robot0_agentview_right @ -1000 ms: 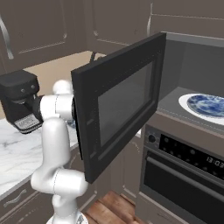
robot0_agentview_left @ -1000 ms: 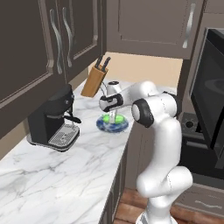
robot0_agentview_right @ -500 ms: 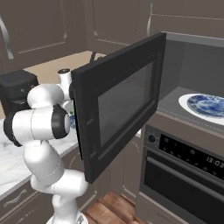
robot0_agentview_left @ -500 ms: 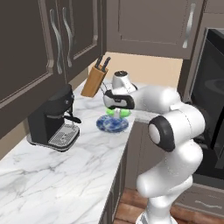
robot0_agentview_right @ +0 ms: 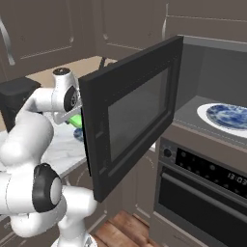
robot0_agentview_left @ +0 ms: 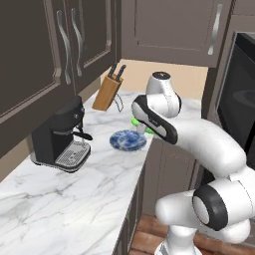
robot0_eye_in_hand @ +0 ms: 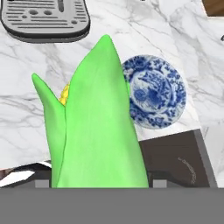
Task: Pick the corn from the counter and place it in the microwave.
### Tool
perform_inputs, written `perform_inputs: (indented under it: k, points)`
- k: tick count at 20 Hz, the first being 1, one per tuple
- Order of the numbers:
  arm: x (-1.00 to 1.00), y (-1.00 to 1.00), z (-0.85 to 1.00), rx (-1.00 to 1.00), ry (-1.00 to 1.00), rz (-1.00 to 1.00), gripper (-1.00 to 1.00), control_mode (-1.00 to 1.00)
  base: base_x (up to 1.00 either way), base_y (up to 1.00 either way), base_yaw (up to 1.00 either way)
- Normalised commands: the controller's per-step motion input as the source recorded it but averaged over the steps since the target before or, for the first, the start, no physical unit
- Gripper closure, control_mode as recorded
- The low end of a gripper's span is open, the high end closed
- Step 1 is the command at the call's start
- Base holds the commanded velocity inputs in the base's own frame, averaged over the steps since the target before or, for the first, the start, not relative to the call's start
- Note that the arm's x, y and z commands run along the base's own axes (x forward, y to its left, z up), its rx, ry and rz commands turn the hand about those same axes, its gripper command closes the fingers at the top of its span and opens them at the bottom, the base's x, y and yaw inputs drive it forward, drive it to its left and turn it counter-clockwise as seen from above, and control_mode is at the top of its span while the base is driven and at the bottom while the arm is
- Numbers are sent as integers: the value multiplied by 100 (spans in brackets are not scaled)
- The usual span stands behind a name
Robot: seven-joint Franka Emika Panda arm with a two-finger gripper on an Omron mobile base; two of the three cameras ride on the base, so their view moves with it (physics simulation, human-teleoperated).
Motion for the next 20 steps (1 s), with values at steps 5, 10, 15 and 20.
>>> perform_inputs:
  k: [5, 10, 15, 20]
  points:
    - [-100, -7, 60, 5, 0, -19, 100, -100, 0, 0, 0]
    - [-100, -10, 38, 0, 2, -6, 100, -100, 0, 0, 0]
    - [-95, 0, 3, 0, 2, -9, 100, -100, 0, 0, 0]
    - [-25, 0, 0, 3, 0, 0, 100, -100, 0, 0, 0]
